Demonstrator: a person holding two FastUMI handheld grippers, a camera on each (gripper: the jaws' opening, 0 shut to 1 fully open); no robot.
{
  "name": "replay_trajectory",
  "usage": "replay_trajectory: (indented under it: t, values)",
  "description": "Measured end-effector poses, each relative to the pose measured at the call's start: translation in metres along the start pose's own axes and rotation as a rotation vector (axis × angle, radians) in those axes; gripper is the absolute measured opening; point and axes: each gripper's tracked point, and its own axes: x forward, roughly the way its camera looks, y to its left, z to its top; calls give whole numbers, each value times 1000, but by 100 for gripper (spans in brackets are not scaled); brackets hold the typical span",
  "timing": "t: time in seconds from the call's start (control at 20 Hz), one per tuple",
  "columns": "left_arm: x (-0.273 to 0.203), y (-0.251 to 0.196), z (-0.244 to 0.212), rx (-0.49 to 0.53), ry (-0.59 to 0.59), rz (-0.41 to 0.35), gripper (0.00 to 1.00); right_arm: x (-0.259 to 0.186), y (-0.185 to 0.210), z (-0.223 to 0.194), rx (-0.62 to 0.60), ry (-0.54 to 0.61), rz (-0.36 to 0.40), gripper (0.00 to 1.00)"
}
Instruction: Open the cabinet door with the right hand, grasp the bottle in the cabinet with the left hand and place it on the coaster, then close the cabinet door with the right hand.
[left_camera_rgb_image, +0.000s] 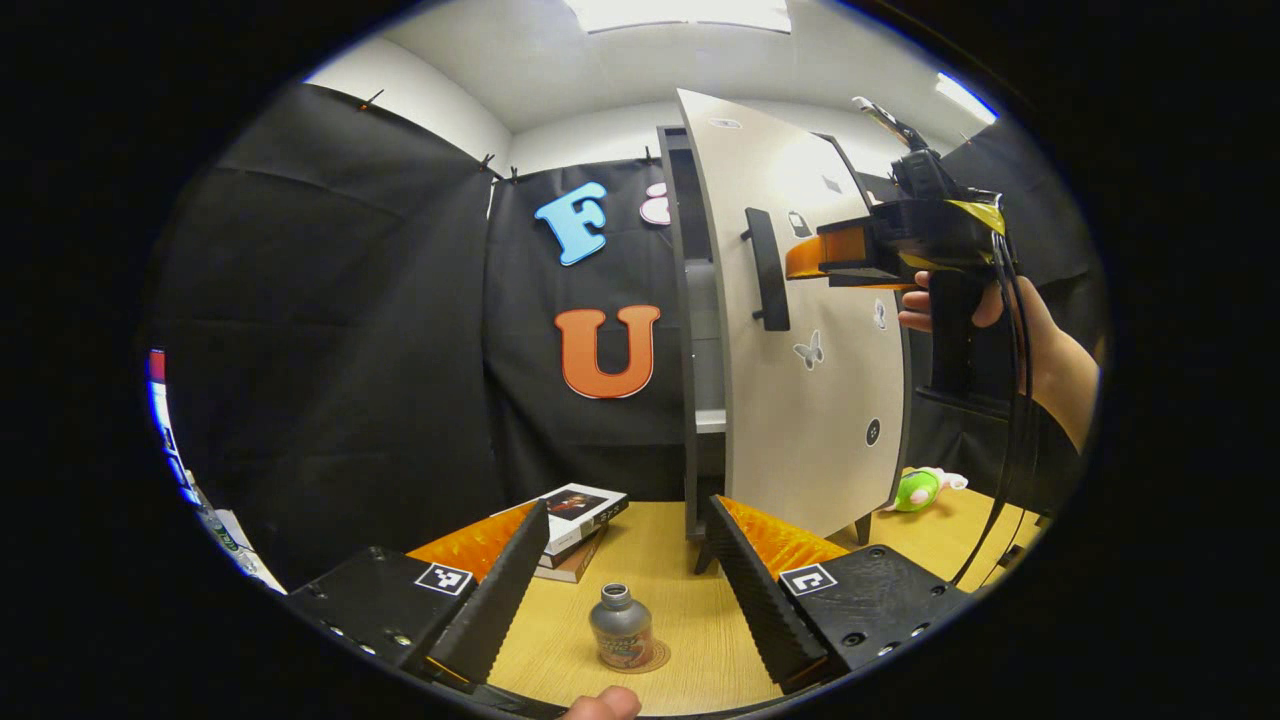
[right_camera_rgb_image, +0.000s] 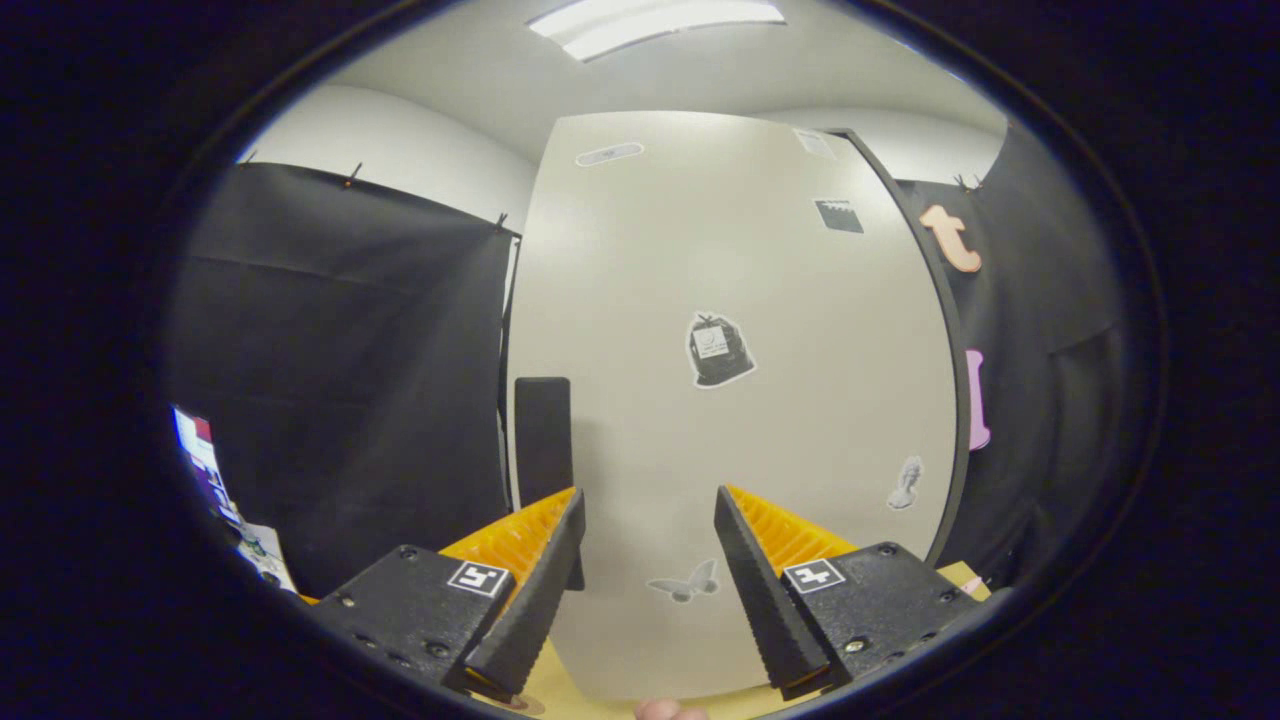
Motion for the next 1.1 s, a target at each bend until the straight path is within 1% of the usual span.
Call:
replay_trajectory:
  t: [0.2, 0.3, 0.4, 0.5, 0.6, 0.7, 0.8, 0.85, 0.9, 1.05, 1.1]
  values:
    - [-1, -3, -1, -7, 6, 3, 95, -29, -24, -4, 15, 8, -35, 86]
    - [-2, -14, 3, -11, -1, -18, 95, -62, -37, -3, 1, 0, -66, 86]
    - [0, -31, 7, -12, -6, -59, 95, -99, -49, 2, -13, -30, -95, 86]
    - [1, -47, 12, -16, -13, -92, 95, -137, -65, 0, -21, -43, -143, 86]
    - [2, -59, 16, -32, -22, -98, 95, -171, -83, -4, -40, -44, -198, 85]
    - [0, -75, 18, -53, -27, -110, 95, -204, -98, -21, -55, -18, -231, 86]
    - [-2, -88, 21, -69, -35, -119, 96, -233, -119, -51, -35, 48, -282, 86]
    - [-5, -95, 21, -69, -38, -128, 95, -249, -128, -67, -16, 85, -314, 84]
    - [-7, -102, 23, -67, -45, -141, 95, -264, -138, -79, 7, 99, -356, 87]
    - [-12, -113, 26, -56, -70, -152, 95, -300, -163, -97, 24, 111, -472, 88]
    - [-14, -116, 28, -50, -72, -148, 95, -307, -170, -101, 15, 121, -498, 86]
